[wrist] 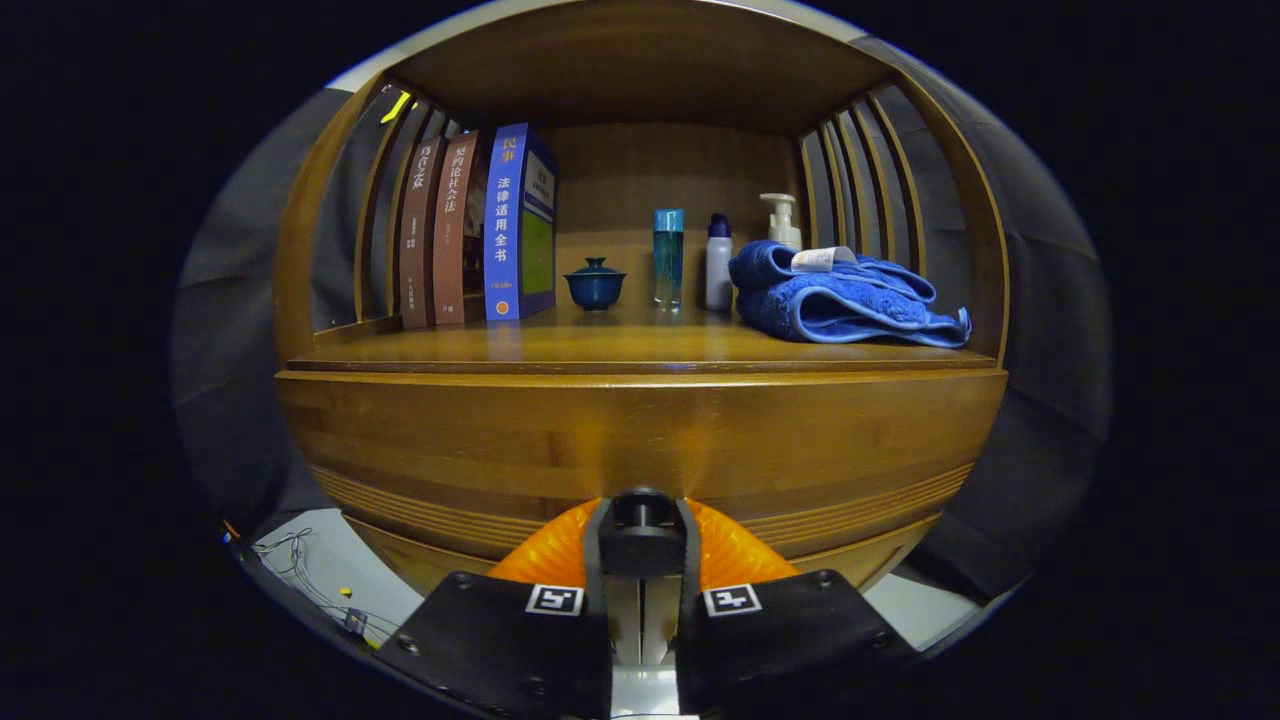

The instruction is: Pull open the drawer, take out the items inside it, and place them on the countertop above the cabinet.

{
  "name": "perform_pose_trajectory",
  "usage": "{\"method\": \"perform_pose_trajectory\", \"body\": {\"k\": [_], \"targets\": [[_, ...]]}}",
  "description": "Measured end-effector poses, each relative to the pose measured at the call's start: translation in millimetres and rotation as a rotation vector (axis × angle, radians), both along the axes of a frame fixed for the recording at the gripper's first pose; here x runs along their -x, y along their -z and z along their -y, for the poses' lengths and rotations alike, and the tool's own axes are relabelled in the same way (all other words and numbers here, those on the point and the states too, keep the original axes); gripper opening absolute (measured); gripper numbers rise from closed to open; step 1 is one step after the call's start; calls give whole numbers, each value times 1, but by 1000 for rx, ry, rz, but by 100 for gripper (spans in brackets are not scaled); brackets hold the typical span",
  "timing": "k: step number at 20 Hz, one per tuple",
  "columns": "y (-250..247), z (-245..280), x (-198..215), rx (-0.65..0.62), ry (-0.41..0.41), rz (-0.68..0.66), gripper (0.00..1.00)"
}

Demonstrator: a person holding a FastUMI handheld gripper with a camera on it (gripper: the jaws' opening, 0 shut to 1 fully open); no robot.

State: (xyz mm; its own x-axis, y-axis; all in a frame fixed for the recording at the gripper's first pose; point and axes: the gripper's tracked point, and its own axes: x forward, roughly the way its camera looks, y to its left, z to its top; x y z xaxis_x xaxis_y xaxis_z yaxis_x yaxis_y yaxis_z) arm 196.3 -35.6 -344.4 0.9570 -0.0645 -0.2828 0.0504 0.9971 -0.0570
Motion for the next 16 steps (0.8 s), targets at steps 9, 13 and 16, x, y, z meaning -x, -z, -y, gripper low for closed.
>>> {"method": "perform_pose_trajectory", "body": {"k": [9,13,16], "targets": [[-7,-2,57,-26,7,-4,29],[-9,-2,87,-27,3,-6,29],[-10,-1,109,-35,3,-6,29]]}}
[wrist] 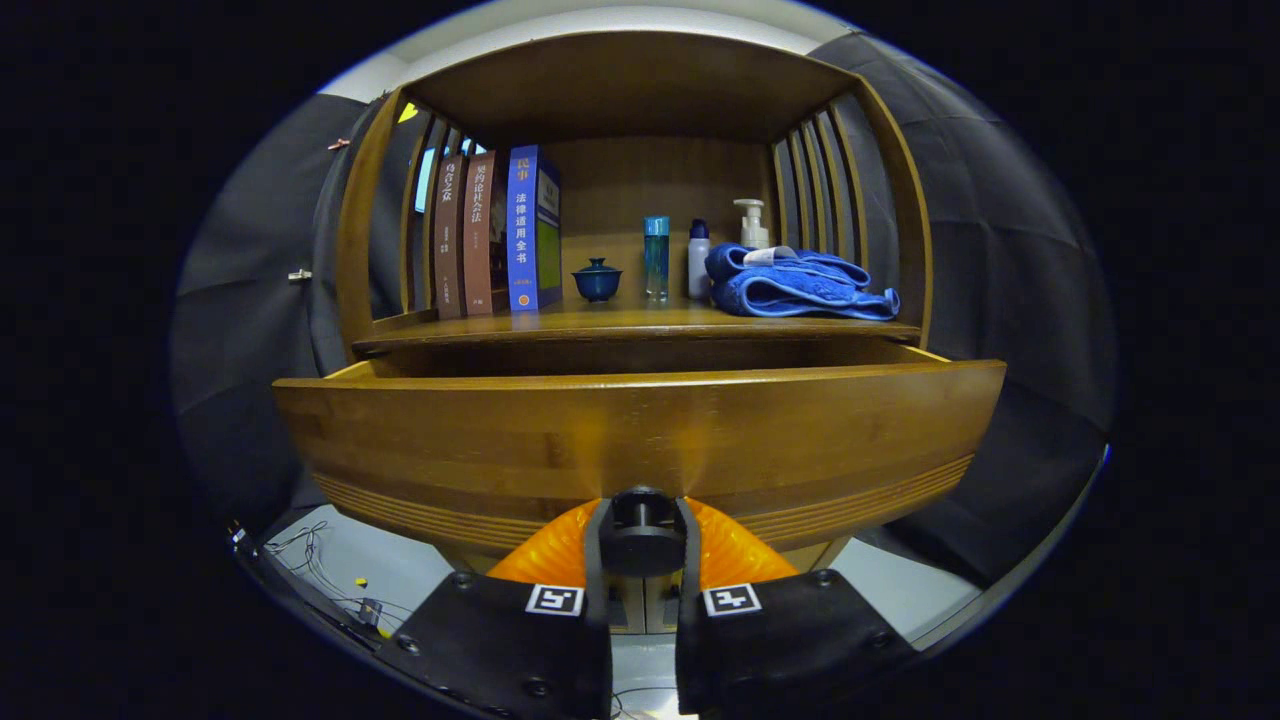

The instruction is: Pull open the drawer, take out the items inside it, and place them on the countertop above the cabinet.

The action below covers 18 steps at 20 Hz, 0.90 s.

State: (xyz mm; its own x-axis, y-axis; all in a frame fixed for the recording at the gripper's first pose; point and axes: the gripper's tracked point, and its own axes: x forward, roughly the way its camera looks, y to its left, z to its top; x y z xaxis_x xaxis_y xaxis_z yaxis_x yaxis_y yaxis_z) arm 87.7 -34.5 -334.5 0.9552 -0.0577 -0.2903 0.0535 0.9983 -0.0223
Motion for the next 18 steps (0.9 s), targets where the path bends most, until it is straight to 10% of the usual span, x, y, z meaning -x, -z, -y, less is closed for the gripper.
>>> {"method": "perform_pose_trajectory", "body": {"k": [15,18], "targets": [[6,0,66,-2,-20,-9,29],[3,-1,65,-10,-35,-17,43]]}}
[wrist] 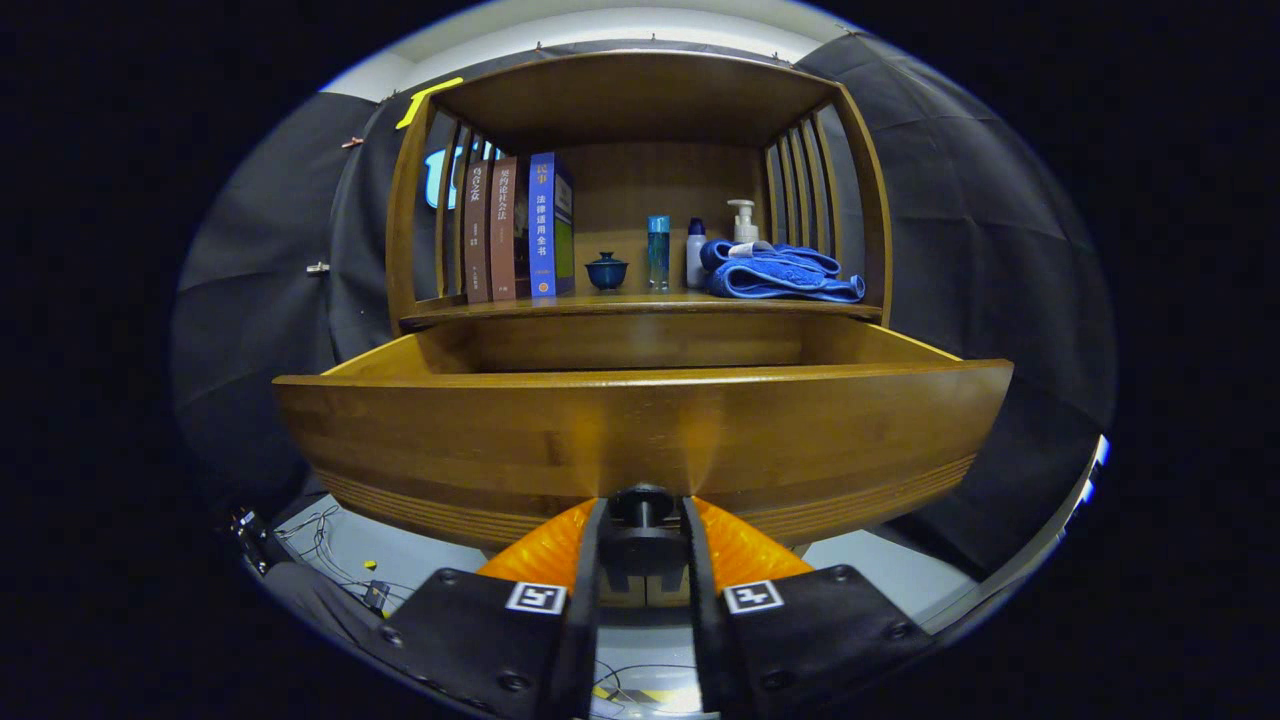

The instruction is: Pull open the drawer, take out the items inside it, and place them on the countertop above the cabinet.

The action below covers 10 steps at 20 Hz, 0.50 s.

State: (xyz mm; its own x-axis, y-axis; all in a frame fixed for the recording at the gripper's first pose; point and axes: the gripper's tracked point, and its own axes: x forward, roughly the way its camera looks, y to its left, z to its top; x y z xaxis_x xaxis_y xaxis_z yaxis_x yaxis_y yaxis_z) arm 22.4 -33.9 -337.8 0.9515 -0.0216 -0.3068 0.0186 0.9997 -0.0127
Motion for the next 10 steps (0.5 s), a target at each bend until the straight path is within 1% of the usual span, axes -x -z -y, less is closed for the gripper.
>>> {"method": "perform_pose_trajectory", "body": {"k": [1,4,6,8,10], "targets": [[-4,1,2,-11,2,13,48],[-37,7,10,-36,23,76,100],[-69,11,13,-60,38,141,98],[-101,23,16,-47,71,184,98],[-129,24,15,-51,58,182,99]]}}
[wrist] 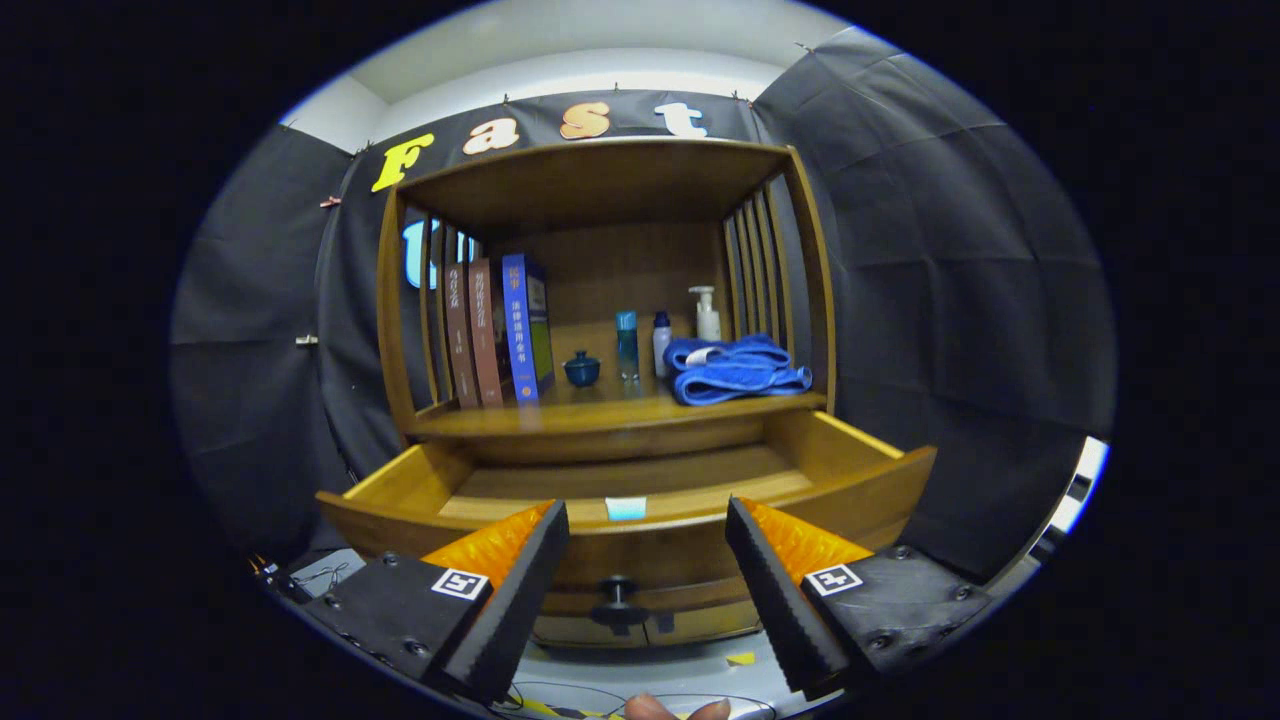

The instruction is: Pull open the drawer, take out the items inside it, and place them on the countertop above the cabinet.

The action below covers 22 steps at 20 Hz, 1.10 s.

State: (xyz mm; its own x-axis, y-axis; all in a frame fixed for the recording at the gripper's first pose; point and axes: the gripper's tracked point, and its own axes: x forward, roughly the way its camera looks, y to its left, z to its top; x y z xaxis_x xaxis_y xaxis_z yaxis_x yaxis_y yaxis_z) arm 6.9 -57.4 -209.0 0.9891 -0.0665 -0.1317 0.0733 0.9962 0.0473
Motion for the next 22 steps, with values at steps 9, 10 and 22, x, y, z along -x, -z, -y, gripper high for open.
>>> {"method": "perform_pose_trajectory", "body": {"k": [9,10,22], "targets": [[-39,-26,-67,-73,-122,-373,99],[-33,-32,-77,-80,-137,-441,99],[128,-24,-140,3,-92,-1008,99]]}}
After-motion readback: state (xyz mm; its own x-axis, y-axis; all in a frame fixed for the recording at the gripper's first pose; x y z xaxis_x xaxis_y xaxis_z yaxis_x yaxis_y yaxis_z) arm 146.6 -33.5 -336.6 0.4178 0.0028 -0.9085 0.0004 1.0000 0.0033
